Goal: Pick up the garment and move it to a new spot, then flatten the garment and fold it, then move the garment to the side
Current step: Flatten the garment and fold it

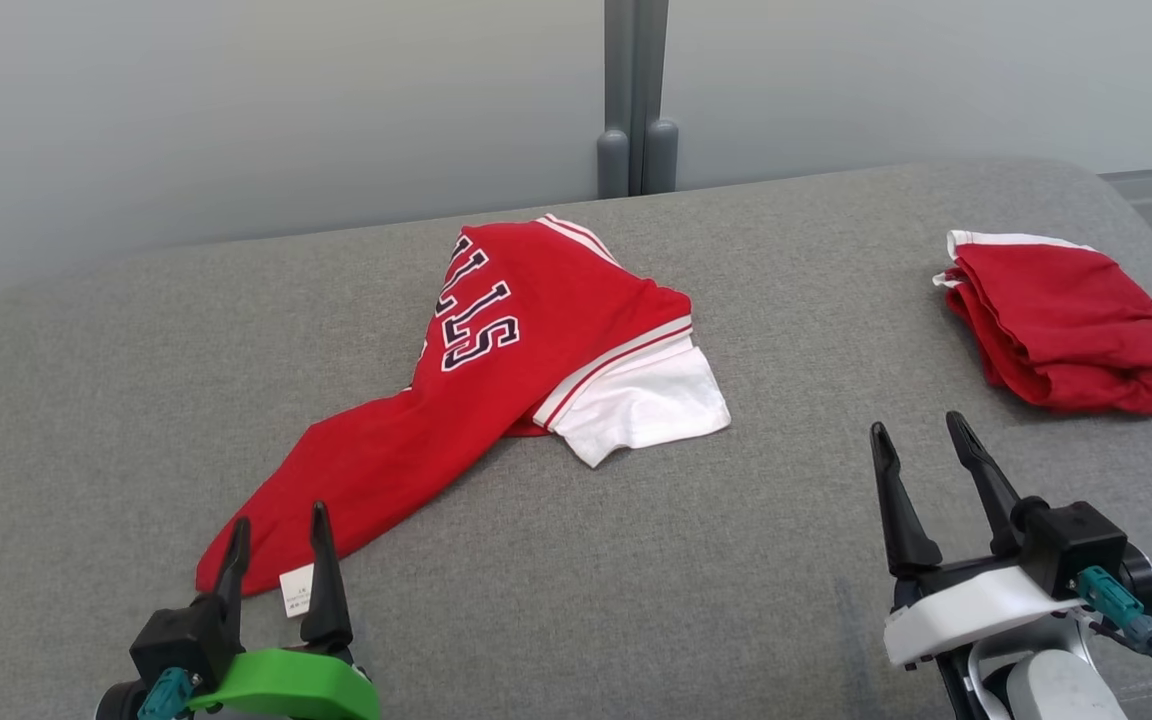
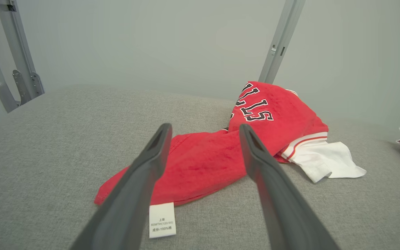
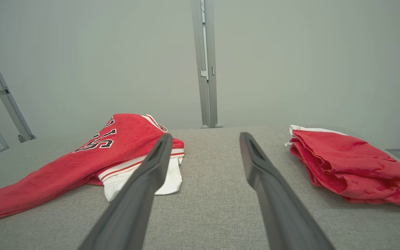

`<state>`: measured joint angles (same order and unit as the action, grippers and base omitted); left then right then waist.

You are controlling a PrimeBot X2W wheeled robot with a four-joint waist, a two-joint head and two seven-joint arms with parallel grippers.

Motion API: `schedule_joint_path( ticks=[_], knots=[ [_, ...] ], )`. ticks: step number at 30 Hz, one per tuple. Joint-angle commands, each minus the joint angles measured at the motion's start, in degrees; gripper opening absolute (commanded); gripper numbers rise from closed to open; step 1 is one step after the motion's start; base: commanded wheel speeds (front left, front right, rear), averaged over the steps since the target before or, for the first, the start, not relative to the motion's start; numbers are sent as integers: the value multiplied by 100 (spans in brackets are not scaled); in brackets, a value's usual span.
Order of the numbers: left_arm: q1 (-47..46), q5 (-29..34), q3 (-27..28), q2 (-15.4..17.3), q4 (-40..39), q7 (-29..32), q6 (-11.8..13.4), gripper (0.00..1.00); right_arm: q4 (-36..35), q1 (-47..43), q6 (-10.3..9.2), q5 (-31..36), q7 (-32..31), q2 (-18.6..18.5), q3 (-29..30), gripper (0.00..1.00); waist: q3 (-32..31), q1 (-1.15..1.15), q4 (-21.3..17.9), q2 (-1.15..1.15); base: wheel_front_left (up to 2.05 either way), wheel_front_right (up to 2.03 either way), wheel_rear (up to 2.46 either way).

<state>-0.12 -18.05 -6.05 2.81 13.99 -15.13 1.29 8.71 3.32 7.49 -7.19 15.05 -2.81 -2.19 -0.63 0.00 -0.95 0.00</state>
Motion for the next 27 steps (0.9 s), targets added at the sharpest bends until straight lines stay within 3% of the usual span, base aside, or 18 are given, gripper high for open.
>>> schedule_joint_path(
  ticks=[1, 27],
  knots=[
    [108, -37, 1, 17, -41, 1, 44, 100, -38, -113, 0, -22, 20, -17, 19, 100, -32, 0, -4, 0, 0, 0, 0],
    [44, 10, -27, 17, -198, 1, 105, 100, 131, 52, -1, 37, -169, -17, 127, 100, 119, 0, 204, 0, 0, 0, 0]
  ],
)
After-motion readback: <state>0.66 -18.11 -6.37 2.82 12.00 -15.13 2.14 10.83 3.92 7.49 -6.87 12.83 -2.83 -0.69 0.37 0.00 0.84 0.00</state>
